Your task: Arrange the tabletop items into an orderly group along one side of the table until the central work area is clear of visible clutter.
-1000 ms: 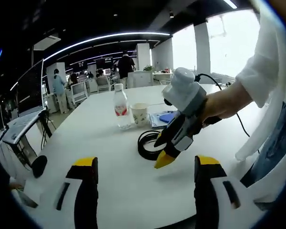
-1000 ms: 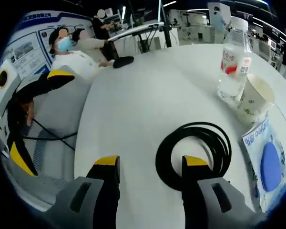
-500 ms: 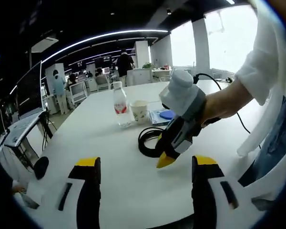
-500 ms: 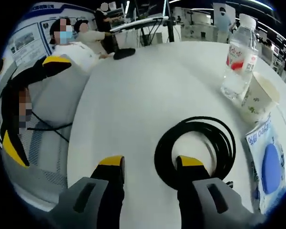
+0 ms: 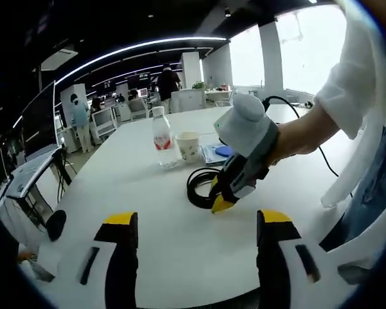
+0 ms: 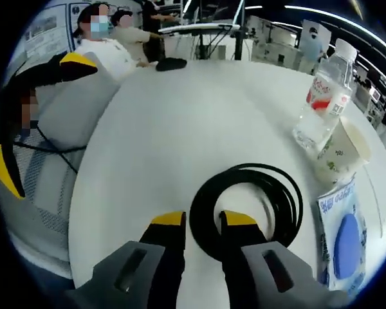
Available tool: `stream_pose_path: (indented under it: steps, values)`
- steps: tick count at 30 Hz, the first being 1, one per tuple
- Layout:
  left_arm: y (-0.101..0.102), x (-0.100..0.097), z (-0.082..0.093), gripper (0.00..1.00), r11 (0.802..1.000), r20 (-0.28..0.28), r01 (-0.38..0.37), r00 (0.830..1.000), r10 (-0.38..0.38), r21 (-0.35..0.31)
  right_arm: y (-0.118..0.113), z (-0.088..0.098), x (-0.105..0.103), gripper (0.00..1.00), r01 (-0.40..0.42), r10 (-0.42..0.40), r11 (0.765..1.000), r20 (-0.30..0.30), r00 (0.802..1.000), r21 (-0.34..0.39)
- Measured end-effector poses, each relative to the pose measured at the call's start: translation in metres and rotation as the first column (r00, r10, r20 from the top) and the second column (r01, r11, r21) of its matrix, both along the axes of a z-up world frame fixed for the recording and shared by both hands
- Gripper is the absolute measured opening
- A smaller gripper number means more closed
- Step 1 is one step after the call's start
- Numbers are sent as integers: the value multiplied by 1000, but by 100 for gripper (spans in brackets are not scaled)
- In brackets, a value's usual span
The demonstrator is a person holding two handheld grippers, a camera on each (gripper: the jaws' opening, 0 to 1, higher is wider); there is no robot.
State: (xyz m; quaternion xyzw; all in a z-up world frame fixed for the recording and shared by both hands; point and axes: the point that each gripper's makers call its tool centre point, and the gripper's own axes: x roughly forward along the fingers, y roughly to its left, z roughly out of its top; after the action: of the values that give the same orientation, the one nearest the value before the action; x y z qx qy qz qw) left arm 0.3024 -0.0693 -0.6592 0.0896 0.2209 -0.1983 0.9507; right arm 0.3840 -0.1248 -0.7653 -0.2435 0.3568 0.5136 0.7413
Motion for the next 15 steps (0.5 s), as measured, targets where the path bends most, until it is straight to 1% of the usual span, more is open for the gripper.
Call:
stream_pose_path:
  steps: [2, 4, 6, 10, 12, 15]
  values:
    - [0, 0, 0, 76, 1000, -2, -1, 1000, 1, 4, 0, 1, -1, 10, -17, 17, 1000, 2, 1000, -1]
    - [0, 0, -1, 76, 1000, -4, -1, 1000, 1, 6, 0, 0, -1, 9, -13, 13, 1000, -2, 1000, -5]
    - [1, 0, -1, 76, 1000, -5, -2, 1000, 2, 10, 0, 0, 0, 8, -20, 20, 1000, 6, 1000, -13]
    - [2, 0, -2, 76, 1000, -7, -7, 1000, 7, 14, -1, 1, -2, 5, -4, 4, 1000, 15, 1000, -20]
    - [3, 0, -2, 76, 1000, -9, -10, 1000, 10, 16, -3, 1, -7, 5, -21, 22, 999, 31, 999, -31]
    - [3, 0, -2, 75, 1000, -9, -13, 1000, 14, 19, -6, 3, -11, 4, -34, 35, 999, 35, 999, -27]
